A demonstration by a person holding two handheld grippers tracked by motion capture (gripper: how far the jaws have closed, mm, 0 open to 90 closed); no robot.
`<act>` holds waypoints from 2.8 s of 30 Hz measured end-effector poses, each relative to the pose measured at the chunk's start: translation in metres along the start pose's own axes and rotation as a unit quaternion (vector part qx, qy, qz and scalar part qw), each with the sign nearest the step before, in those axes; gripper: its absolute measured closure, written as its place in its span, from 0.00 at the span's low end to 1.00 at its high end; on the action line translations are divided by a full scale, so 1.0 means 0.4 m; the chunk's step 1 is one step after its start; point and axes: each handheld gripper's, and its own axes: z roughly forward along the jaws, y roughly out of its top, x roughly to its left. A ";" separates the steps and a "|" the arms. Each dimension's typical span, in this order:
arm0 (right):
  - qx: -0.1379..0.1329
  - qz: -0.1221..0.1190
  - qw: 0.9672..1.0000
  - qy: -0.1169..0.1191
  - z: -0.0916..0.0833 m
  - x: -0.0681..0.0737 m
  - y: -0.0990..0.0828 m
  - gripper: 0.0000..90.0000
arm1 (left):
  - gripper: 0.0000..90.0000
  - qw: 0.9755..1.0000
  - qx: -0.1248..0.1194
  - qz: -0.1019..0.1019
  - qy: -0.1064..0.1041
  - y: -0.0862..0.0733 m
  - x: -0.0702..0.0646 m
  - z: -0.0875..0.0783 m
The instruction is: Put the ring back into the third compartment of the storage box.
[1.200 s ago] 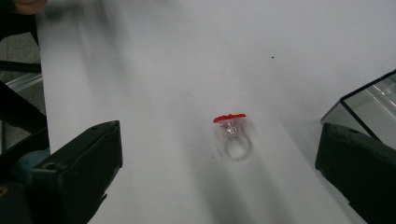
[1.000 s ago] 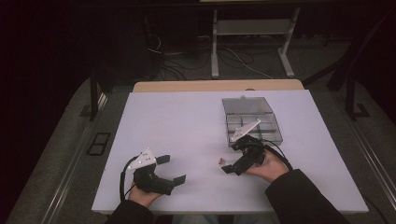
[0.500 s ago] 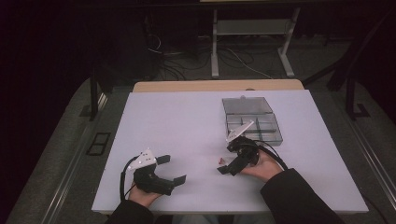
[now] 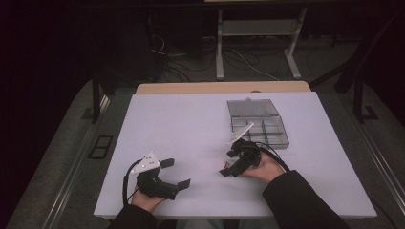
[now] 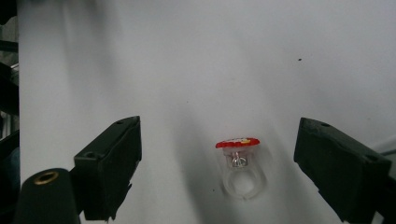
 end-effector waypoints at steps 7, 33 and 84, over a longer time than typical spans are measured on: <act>0.017 -0.003 1.000 0.004 0.011 -0.006 -0.002 0.33 | 0.00 1.000 0.000 0.000 -0.001 0.000 -0.001 0.001; 0.021 -0.012 1.000 -0.018 0.014 -0.020 -0.004 0.67 | 0.00 1.000 0.000 0.000 -0.001 0.000 0.000 0.002; -0.003 -0.002 1.000 -0.002 -0.079 -0.040 0.022 0.77 | 0.00 1.000 0.003 0.000 -0.003 -0.001 0.000 0.004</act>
